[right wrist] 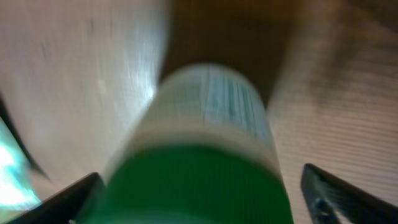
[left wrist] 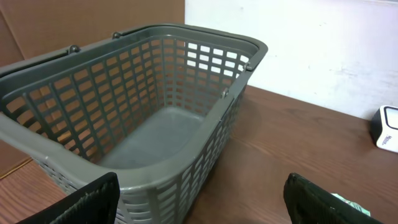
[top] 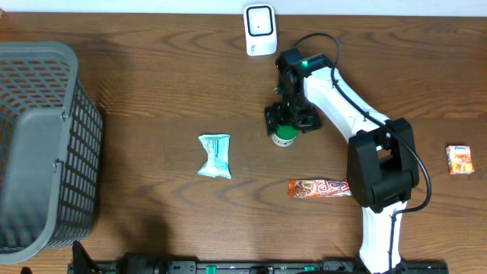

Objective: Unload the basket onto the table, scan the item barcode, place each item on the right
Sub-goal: 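Grasp the green-capped bottle with the right gripper and lift it, then carry the bottle up to the white scanner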

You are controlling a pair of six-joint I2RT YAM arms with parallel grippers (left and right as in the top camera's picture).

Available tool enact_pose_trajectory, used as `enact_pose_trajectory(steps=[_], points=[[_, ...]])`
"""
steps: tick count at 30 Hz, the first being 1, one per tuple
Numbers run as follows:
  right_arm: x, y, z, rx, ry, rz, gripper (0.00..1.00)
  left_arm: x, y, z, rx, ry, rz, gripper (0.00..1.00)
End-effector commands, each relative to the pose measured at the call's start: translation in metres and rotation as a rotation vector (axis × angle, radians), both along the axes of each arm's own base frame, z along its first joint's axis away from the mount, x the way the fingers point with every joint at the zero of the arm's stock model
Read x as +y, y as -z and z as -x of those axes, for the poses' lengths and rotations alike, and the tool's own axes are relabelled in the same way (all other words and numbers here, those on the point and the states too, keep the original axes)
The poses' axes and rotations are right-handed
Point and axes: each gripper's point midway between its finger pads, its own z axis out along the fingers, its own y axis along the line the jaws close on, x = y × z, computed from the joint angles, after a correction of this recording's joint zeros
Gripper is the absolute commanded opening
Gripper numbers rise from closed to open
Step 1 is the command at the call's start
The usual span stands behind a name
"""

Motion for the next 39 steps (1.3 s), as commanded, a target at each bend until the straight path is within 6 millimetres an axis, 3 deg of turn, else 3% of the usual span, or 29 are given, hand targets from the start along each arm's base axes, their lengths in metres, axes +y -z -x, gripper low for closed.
enact_pose_trajectory(steps=[1,4,8,12,16,21,33,39], points=[[-0.002,-0.012,-0.004,-0.038,-0.250,-0.012,0.99,0.000,-0.001,0.000,-0.001,-0.003,0.002,0.84],[-0.003,-0.029,-0.006,-0.032,-0.170,0.010,0.99,0.000,0.000,0.000,-0.001,-0.003,0.002,0.85],[-0.009,-0.056,-0.006,0.009,0.211,0.095,0.99,0.000,0.000,0.000,0.001,-0.003,0.002,0.85],[-0.013,-0.061,-0.002,0.039,0.472,0.153,0.99,0.000,0.000,0.000,0.001,-0.003,0.002,0.85],[-0.025,-0.049,-0.005,0.011,0.670,0.246,0.99,0.000,0.000,0.000,0.002,-0.003,0.002,0.85],[-0.016,-0.026,-0.015,-0.040,0.664,0.220,0.99,0.000,0.000,0.000,0.002,-0.003,0.002,0.85],[0.002,0.017,0.008,0.034,0.865,0.221,0.99,0.000,0.000,0.000,0.002,-0.003,0.002,0.85],[0.013,0.030,0.001,-0.006,0.868,0.173,0.99,0.000,0.000,0.000,0.002,-0.003,0.002,0.84]])
